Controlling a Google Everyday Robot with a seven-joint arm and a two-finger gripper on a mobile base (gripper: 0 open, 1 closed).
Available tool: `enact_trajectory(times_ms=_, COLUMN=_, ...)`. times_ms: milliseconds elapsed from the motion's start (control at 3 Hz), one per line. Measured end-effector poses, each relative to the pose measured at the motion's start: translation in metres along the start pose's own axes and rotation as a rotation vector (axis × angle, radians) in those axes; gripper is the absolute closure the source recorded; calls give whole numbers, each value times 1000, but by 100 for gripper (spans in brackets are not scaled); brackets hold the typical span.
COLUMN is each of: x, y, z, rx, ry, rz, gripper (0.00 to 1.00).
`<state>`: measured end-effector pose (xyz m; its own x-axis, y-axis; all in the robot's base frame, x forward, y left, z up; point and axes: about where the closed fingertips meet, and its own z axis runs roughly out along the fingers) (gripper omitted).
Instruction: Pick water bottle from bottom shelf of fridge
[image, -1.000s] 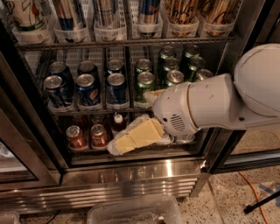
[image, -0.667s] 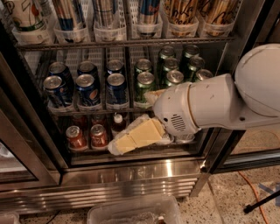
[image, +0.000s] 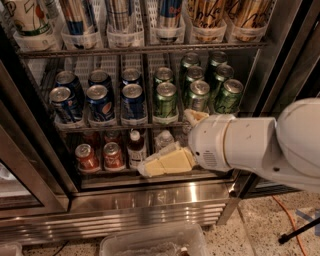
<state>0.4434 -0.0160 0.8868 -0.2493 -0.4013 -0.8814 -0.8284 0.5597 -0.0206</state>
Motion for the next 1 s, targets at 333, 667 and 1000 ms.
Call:
enact_trajectory(times_ms=333, x=22, y=-23, z=-4, rx=109, ry=-56, rz=-7, gripper=0)
enact_trajectory(times_ms=667, x=40, y=-39, z=-7, rx=169, ry=-102, rz=-21, gripper=0)
enact_trajectory(times_ms=1000, x=62, y=-49, z=-6, rx=214, ry=-139, rz=3, gripper=0)
